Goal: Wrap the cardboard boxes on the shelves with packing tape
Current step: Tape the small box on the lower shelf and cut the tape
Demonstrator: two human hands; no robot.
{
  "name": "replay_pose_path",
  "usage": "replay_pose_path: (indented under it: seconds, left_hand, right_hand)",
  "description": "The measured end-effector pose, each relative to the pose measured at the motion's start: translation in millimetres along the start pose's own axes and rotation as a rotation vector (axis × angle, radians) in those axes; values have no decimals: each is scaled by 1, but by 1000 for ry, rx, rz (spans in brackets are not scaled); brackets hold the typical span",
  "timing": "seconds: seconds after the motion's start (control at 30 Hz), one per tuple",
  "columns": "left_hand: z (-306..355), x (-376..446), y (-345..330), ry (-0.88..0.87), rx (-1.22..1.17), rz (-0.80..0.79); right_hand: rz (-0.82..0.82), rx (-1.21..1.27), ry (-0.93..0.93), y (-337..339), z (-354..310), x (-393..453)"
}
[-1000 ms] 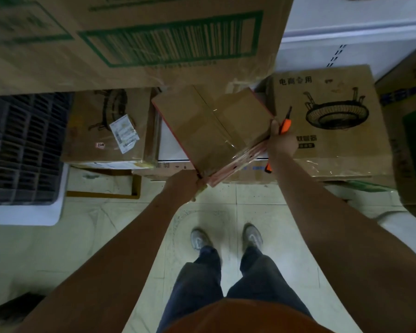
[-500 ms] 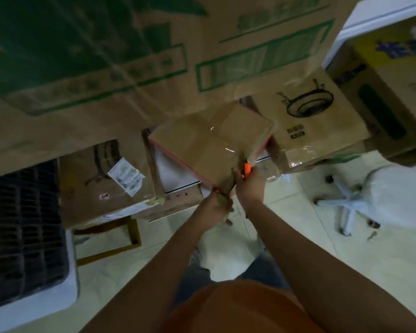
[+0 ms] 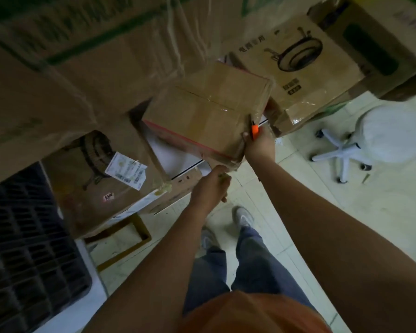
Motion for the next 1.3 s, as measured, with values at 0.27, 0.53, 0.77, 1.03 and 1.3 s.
replay_pose_path:
  seconds: [0.27,0.53,0.77,1.03,1.3]
  left_hand:
    - [-12,17,-8,172,-420,19]
    - [10,-6,-5,222,-597,65]
    - [-40,-30,19,194,-314,92]
    - [-21,-33,11,209,-324,10]
    - [-17,-54,36,201,-422,157]
  right_hand:
    - [-2,-114,60,5,6,0]
    - [140,-552,505,22,51,-91]
    - [-29,-966,126,47,164,-37]
    - [26,-139,244,42,120,-61]
    - [-192,247,58,-6,61,-70]
Point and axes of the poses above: each hand's wrist, its own x-axis towards the middle knuckle, its own y-axis out of the back of the hand, z = x × y, the point moved 2 cm from there along x, towards the middle knuckle, and after that the axes turned 15 degrees about -y, right-handed, at the moved point
